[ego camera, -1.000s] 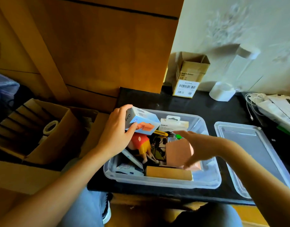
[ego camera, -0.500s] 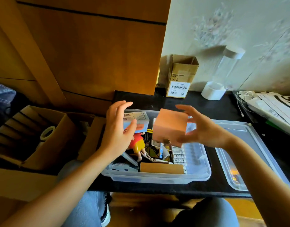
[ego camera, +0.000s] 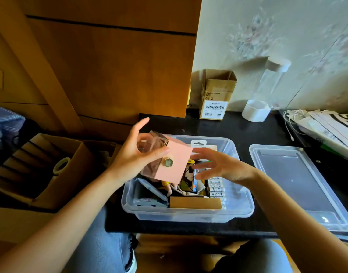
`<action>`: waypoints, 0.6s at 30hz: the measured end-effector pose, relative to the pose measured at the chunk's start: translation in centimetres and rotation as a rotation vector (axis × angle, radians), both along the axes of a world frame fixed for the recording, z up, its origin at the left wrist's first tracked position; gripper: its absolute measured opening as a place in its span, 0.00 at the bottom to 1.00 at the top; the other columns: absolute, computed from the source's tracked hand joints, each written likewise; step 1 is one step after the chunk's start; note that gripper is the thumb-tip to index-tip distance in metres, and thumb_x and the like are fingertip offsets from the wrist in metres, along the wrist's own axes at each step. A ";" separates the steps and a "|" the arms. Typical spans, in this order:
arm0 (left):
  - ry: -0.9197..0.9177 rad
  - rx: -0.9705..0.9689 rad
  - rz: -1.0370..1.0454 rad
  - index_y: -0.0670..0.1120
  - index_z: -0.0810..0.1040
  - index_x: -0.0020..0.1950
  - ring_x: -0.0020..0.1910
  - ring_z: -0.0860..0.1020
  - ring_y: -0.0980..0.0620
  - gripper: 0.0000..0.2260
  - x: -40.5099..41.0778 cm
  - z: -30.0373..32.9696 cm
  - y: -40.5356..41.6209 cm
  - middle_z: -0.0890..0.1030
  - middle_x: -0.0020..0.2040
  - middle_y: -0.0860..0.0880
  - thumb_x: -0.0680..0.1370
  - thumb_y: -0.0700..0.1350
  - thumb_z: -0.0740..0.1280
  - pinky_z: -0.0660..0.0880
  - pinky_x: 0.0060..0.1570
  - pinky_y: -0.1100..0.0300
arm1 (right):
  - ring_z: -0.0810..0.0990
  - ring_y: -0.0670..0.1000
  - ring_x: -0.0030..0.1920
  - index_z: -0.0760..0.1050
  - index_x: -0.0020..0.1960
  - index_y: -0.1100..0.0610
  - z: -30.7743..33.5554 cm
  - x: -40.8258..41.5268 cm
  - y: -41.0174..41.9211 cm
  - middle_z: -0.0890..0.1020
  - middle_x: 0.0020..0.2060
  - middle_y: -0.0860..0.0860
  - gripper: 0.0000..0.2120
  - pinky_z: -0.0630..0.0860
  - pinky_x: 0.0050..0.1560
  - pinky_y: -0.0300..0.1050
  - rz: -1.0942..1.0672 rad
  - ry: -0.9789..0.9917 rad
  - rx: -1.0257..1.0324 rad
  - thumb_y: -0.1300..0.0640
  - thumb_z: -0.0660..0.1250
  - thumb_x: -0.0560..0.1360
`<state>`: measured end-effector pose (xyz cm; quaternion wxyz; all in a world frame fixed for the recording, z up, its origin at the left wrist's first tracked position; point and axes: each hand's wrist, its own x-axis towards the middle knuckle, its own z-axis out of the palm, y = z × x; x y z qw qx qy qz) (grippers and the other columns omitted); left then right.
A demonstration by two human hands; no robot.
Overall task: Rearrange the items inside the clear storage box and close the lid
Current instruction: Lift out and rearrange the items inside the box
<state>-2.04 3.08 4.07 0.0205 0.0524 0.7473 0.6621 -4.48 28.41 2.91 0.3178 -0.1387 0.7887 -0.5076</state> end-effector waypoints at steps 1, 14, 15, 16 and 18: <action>0.004 -0.032 0.000 0.60 0.60 0.71 0.59 0.76 0.55 0.40 -0.3 0.3 -0.5 0.77 0.58 0.50 0.64 0.54 0.78 0.75 0.53 0.62 | 0.76 0.51 0.61 0.65 0.67 0.51 -0.3 -0.3 0.4 0.73 0.64 0.51 0.26 0.76 0.58 0.45 -0.028 0.008 0.058 0.61 0.70 0.72; 0.146 -1.097 -0.435 0.65 0.67 0.53 0.57 0.69 0.59 0.24 0.2 2.8 -0.5 0.66 0.55 0.62 0.62 0.69 0.69 0.75 0.52 0.54 | 0.76 0.47 0.36 0.75 0.58 0.64 -5.8 -2.7 -2.5 0.76 0.38 0.51 0.11 0.76 0.38 0.38 -0.379 -0.192 0.259 0.63 0.60 0.78; 0.122 -1.137 -0.462 0.65 0.66 0.52 0.58 0.69 0.59 0.23 0.1 3.0 -0.7 0.66 0.55 0.61 0.62 0.69 0.69 0.75 0.52 0.54 | 0.77 0.48 0.37 0.76 0.54 0.63 -5.8 -2.6 -2.4 0.77 0.39 0.52 0.09 0.77 0.38 0.38 -0.364 -0.208 0.185 0.65 0.59 0.78; 0.089 -1.158 -0.477 0.65 0.66 0.52 0.58 0.68 0.59 0.23 -0.1 3.1 -0.9 0.66 0.55 0.61 0.62 0.69 0.69 0.75 0.53 0.54 | 0.79 0.49 0.39 0.78 0.51 0.60 -5.7 -2.5 -2.2 0.80 0.40 0.53 0.09 0.78 0.40 0.38 -0.358 -0.229 0.099 0.65 0.59 0.78; 0.020 -1.120 -0.465 0.62 0.68 0.50 0.58 0.69 0.59 0.24 -0.5 3.3 -0.8 0.65 0.55 0.61 0.61 0.72 0.67 0.74 0.54 0.54 | 0.82 0.49 0.42 0.79 0.48 0.55 -5.7 -2.0 -1.5 0.83 0.42 0.51 0.13 0.80 0.42 0.40 -0.335 -0.266 -0.044 0.66 0.57 0.79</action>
